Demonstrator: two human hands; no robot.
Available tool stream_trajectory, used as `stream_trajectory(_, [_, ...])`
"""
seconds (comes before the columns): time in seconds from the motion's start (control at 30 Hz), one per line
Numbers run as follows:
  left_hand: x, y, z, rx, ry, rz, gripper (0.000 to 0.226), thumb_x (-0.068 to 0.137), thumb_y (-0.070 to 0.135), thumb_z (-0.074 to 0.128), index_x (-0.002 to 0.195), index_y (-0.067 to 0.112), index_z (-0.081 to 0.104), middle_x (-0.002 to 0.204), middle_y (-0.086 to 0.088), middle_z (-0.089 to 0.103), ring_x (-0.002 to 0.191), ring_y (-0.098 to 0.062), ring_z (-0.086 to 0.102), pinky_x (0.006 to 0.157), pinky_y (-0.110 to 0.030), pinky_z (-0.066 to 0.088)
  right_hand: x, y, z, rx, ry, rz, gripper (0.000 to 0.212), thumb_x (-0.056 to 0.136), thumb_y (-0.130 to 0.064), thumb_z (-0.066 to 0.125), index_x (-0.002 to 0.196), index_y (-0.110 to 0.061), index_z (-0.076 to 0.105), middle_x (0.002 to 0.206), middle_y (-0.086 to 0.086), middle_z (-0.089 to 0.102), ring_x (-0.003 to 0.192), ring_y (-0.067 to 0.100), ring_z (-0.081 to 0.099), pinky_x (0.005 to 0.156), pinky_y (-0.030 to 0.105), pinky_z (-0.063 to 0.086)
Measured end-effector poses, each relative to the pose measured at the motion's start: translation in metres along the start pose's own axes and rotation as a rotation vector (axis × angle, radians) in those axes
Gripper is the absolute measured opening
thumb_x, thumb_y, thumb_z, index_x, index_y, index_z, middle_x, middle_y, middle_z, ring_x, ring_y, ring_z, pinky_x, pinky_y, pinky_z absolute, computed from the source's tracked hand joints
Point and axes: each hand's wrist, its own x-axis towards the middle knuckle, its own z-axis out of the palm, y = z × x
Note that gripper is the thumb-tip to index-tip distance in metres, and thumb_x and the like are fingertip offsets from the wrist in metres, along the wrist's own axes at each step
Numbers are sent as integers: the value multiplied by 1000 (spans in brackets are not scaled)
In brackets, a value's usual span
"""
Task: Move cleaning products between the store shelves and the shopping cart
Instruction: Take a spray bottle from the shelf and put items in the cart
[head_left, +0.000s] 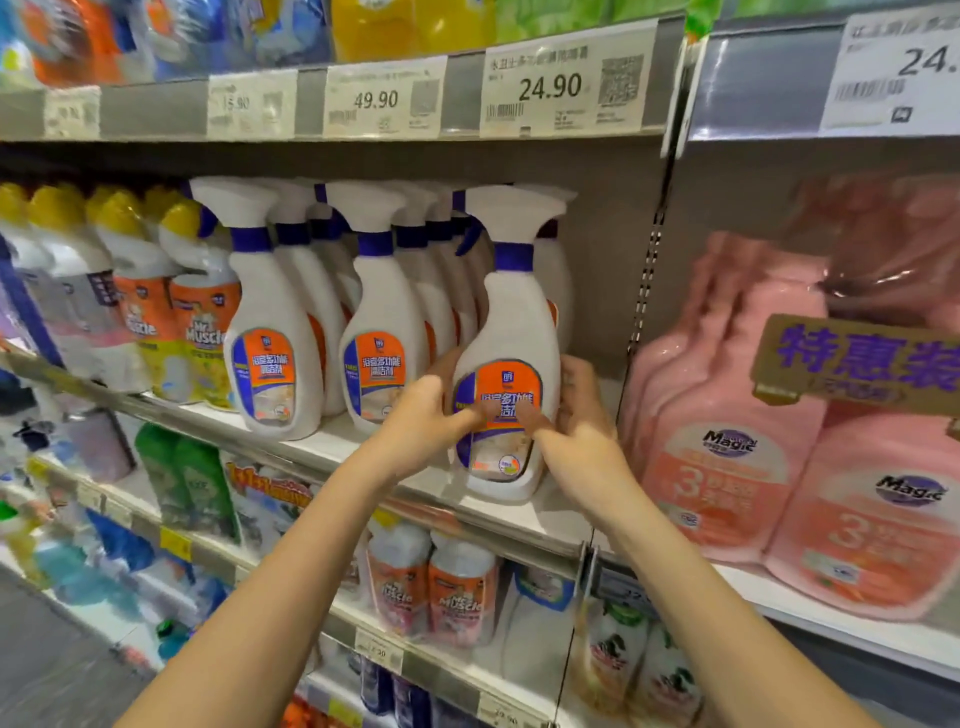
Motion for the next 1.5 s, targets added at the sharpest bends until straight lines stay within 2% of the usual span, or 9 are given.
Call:
stream_trajectory(0.17, [3,-1,-1,207,7,25,53,89,13,66,135,14,39,108,7,56,96,-5,59,78,-12,50,1,-6,6,-211,-101,-14,58,91,-20,64,138,-24,30,121,6,61,104,23,62,92,43,52])
stream_trajectory(0.4, [38,-10,5,346,44,-133,62,88,15,68,139,16,32,132,-6,51,119,-26,53,101,-46,47,36,-5,13,-382,-76,91,59,91,-23,64,139,-17,31,132,14,52,114,33,56,97,48,48])
stream_trajectory(0.73, [78,-18,22,221,77,-107,50,91,12,63,135,10,38,130,-9,55,115,-25,56,90,-30,46,72,12,21,-425,68,48,50,89,-12,66,131,-9,39,128,16,54,111,36,56,93,45,50])
stream_trajectory(0.93, [99,-34,36,231,198,-46,48,89,12,66,131,9,44,125,-12,58,109,-26,59,96,-41,50,96,21,24,-457,147,118,45,90,-9,63,130,-10,41,125,13,54,110,35,56,85,37,45])
stream_trajectory(1.03, [86,-36,54,273,354,5,46,96,9,56,139,6,43,133,-12,54,117,-25,54,100,-29,44,105,22,23,-470,165,145,51,92,-14,64,137,-9,39,128,14,54,114,34,56,85,36,43])
stream_trajectory(1.17, [79,-42,64,304,333,46,56,95,3,52,147,1,30,148,-20,37,134,-34,39,111,-39,33,114,26,23,-508,180,159,53,90,-14,67,135,-10,40,124,14,56,111,35,58,91,44,49])
stream_trajectory(1.3, [73,-53,63,340,277,113,50,87,-8,53,137,-6,44,136,-26,49,124,-38,48,106,-24,30,120,28,27,-512,194,156,51,90,-10,66,133,-9,39,124,17,56,111,36,59,91,47,52])
stream_trajectory(1.4, [72,-68,63,296,306,128,40,86,-7,55,125,0,57,119,-19,63,110,-34,59,104,-41,45,125,28,28,-509,182,167,49,92,-12,65,133,-10,39,124,15,56,111,34,60,90,47,54])
stream_trajectory(1.5, [73,-67,63,251,335,120,40,84,-7,54,122,2,59,115,-16,65,107,-31,60,100,-40,47,130,30,29,-557,183,177,49,92,-12,64,133,-9,39,124,16,57,110,36,60,90,50,54])
